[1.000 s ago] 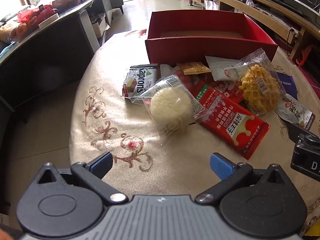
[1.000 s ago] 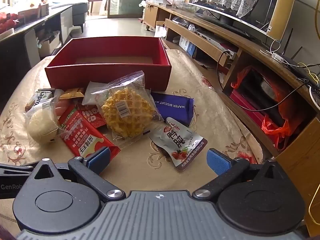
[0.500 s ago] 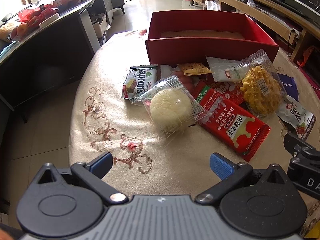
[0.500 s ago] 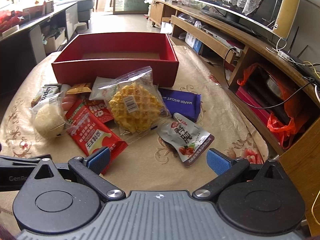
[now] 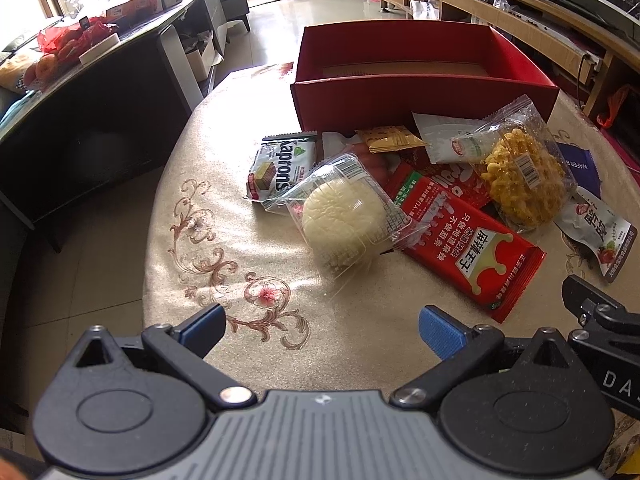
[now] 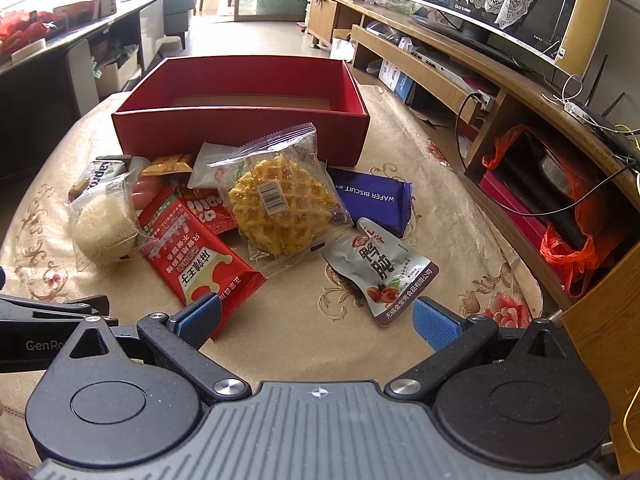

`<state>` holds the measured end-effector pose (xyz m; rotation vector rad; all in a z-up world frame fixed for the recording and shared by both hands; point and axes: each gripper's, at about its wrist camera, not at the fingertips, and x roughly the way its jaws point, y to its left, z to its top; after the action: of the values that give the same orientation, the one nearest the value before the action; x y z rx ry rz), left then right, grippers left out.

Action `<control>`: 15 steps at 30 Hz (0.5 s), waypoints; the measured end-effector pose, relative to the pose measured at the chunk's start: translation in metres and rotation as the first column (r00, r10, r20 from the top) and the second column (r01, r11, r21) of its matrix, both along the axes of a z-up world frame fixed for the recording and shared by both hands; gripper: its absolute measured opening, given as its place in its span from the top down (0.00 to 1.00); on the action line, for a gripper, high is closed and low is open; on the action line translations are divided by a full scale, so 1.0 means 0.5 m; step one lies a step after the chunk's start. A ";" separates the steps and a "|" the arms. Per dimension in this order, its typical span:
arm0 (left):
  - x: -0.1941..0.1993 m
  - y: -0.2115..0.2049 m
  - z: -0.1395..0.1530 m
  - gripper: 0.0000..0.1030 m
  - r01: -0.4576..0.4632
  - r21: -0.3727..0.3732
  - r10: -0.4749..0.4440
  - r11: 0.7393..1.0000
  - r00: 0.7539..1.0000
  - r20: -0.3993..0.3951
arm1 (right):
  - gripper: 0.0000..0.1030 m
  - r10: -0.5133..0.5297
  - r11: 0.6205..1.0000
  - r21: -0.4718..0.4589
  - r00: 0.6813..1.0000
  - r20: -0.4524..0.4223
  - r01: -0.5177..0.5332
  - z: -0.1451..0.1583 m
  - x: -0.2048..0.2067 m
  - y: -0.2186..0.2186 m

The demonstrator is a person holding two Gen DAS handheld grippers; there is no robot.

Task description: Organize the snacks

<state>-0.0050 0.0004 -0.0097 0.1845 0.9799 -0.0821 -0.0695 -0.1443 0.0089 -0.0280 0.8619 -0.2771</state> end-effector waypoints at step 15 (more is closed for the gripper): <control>0.000 -0.003 -0.004 0.04 0.004 0.004 -0.004 1.000 1.000 -0.010 | 0.02 0.002 1.000 0.002 1.000 -0.004 -0.002 -0.002 0.000 -0.001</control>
<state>-0.0048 -0.0013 -0.0115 0.1902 0.9892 -0.0847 -0.0697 -0.1451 0.0078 -0.0278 0.8663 -0.2745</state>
